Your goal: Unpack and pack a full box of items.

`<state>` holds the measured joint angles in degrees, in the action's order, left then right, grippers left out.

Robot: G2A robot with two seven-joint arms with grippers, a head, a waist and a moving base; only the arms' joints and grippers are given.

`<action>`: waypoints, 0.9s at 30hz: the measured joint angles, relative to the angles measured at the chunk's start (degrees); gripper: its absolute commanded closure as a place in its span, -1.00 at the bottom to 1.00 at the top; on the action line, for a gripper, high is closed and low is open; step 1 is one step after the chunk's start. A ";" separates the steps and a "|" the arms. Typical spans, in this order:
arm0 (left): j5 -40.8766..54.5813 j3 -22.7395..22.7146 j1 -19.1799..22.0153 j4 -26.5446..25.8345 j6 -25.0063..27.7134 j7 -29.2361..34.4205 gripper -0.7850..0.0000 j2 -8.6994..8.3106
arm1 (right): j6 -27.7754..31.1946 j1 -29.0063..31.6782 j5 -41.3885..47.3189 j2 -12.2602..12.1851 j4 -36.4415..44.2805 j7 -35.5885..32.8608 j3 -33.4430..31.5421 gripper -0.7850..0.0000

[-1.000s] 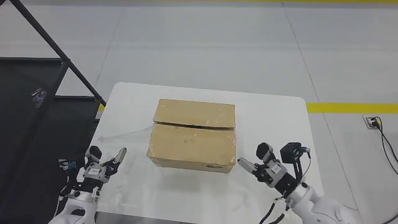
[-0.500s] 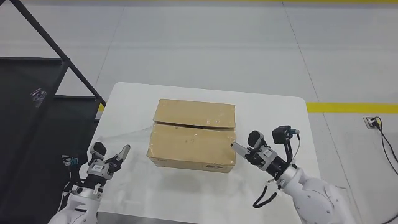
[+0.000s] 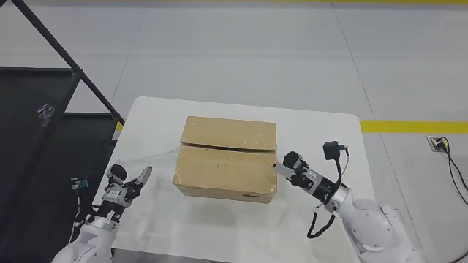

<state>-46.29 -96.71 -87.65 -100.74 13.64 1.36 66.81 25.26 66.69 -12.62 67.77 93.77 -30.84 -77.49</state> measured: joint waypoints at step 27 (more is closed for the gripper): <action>9.78 -0.55 -0.99 -3.45 -0.62 1.76 -1.00 0.62 | 11.43 -11.99 25.84 0.05 -17.30 -19.95 3.84 -1.00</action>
<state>-36.50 -97.26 -88.64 -104.19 13.01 3.12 67.43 36.68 54.70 13.22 67.82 76.47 -50.79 -73.65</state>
